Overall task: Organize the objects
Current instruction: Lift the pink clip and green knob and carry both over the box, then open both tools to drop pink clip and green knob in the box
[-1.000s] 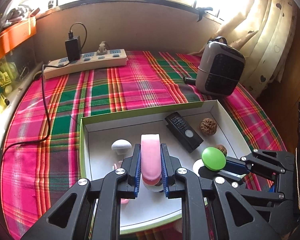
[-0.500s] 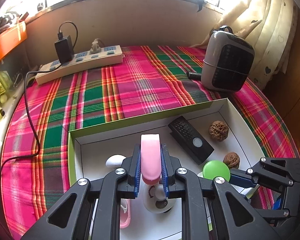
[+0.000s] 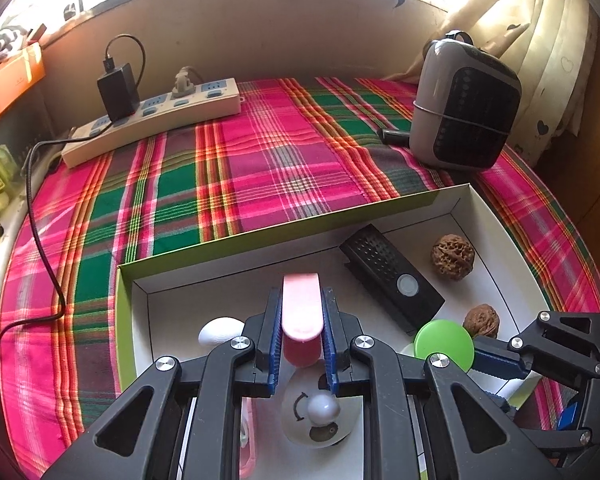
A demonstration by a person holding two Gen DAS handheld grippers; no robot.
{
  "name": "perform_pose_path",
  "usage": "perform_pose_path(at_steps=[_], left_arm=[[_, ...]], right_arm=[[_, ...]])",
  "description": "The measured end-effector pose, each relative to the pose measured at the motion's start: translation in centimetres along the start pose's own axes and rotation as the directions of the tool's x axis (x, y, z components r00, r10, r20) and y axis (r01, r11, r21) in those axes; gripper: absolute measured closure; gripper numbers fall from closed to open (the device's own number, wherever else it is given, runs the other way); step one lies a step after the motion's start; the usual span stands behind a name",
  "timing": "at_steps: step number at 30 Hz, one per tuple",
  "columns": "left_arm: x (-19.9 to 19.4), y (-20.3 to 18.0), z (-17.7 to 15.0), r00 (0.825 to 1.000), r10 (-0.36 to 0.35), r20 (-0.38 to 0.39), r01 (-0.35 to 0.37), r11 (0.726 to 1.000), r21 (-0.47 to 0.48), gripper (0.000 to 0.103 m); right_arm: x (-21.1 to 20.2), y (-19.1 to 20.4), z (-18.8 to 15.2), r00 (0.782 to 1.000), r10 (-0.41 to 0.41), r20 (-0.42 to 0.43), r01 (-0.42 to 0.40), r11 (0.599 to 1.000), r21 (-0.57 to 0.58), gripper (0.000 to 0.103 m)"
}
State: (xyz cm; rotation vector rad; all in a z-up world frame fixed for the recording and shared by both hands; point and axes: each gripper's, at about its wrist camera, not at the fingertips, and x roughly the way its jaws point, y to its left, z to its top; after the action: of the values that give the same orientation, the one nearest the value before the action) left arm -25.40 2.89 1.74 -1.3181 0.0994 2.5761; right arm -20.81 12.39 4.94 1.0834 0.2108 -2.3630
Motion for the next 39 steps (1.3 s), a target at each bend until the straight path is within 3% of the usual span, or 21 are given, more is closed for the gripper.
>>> perform_pose_path(at_steps=[27,34,39], left_arm=[[0.27,-0.03,-0.27,1.000,0.002,-0.020,-0.002,1.000,-0.013,0.083],[-0.04,0.01,-0.33,1.000,0.001,-0.019,-0.002,1.000,-0.017,0.079],[-0.54,-0.02,-0.43,1.000,0.000,-0.015,-0.001,1.000,-0.017,0.076]], right_arm=[[0.17,0.28,0.01,1.000,0.006,-0.012,-0.006,1.000,0.011,0.085],[-0.21,0.26,-0.03,1.000,0.006,-0.012,-0.006,1.000,0.015,0.074],[-0.33,0.17,-0.05,1.000,0.004,-0.008,-0.004,1.000,0.020,0.073]])
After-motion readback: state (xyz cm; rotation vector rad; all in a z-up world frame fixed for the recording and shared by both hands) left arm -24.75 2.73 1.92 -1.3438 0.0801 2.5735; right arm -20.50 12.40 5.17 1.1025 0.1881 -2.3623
